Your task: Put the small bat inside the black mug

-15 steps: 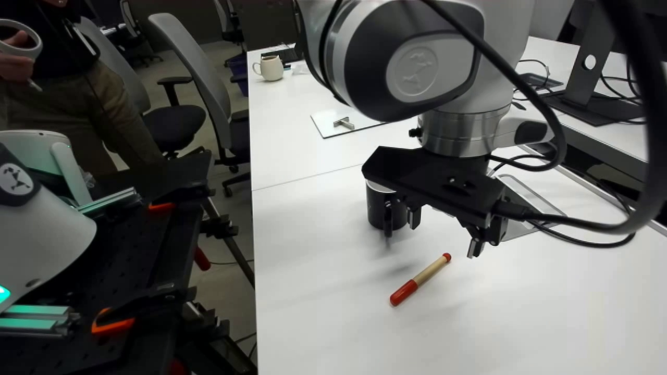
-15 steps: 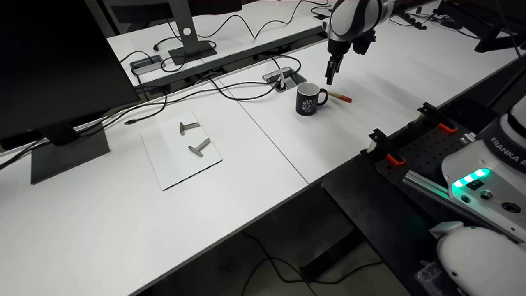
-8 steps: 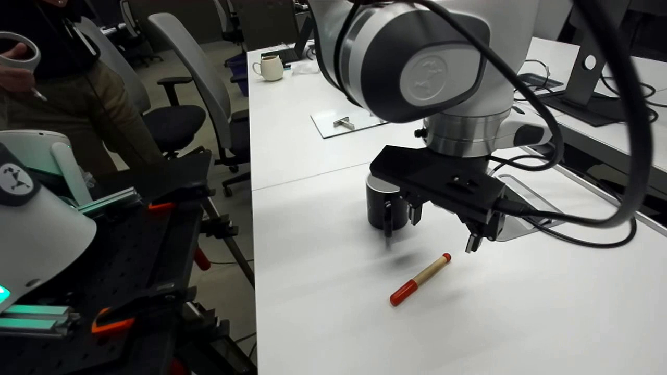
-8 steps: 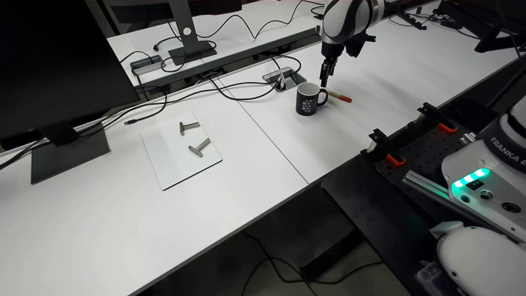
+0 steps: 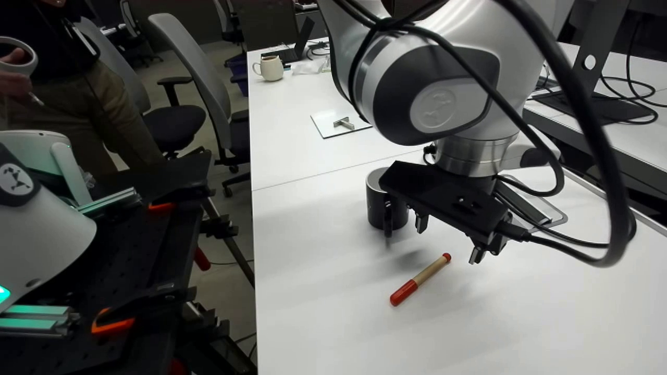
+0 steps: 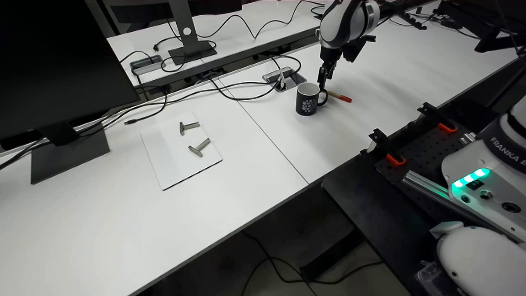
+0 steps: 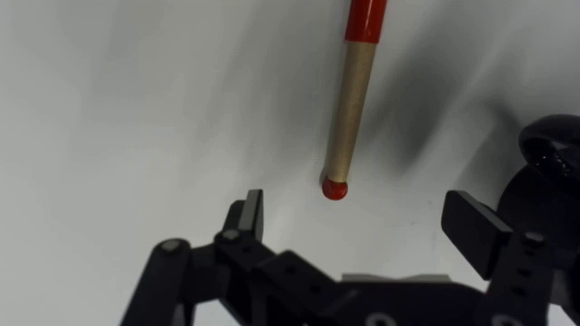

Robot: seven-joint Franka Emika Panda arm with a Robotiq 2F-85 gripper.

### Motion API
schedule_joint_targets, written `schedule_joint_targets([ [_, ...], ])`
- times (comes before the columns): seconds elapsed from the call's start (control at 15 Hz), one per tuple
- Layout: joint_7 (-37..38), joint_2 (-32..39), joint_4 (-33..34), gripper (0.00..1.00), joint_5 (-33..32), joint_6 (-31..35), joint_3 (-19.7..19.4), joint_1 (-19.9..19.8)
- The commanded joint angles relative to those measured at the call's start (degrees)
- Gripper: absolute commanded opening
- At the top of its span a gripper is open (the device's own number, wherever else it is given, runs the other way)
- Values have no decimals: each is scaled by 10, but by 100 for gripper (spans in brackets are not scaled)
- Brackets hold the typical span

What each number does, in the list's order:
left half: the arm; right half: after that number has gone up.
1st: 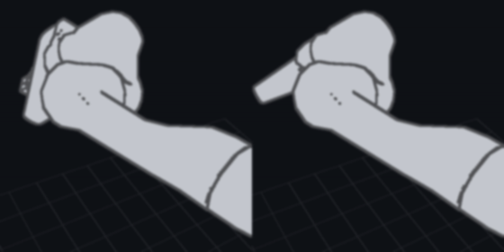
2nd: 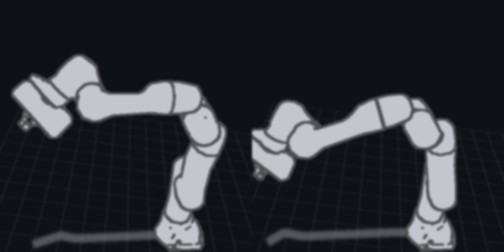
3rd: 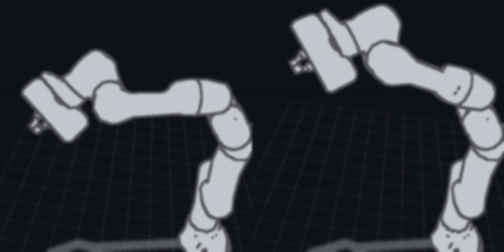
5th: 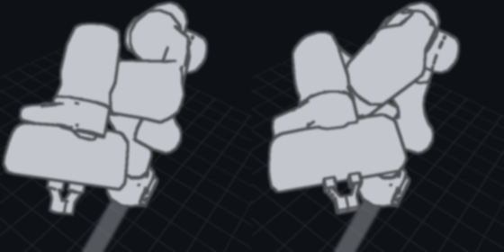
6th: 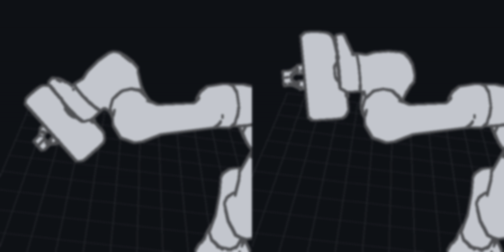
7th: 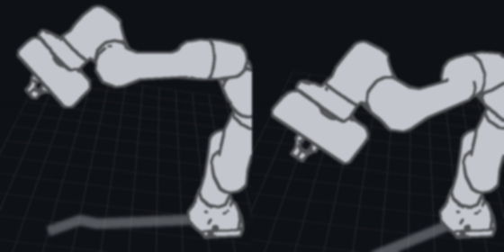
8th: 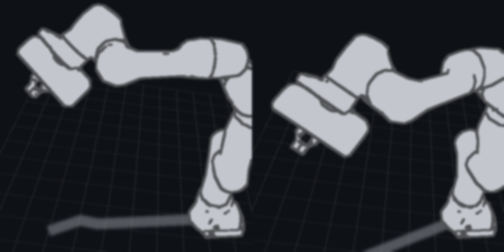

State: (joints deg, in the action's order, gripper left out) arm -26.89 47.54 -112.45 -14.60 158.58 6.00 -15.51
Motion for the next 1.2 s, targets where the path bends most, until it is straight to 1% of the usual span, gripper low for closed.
schedule_joint_targets([
  [0.0,-14,22,27,100,19,-9,4,-3],
  [0.4,-14,36,29,100,30,-8,7,-13],
  [0.47,-14,38,29,94,31,-9,7,-15],
  [0.53,-14,40,30,93,32,-9,7,-17],
  [0.6,-14,42,31,89,34,-10,7,-18],
  [0.67,-14,44,32,84,35,-10,8,-19],
  [0.73,-13,45,32,66,36,-10,7,-20],
  [0.87,-13,46,34,52,36,-10,7,-21],
  [1.13,-12,45,36,20,37,-10,7,-21],
])
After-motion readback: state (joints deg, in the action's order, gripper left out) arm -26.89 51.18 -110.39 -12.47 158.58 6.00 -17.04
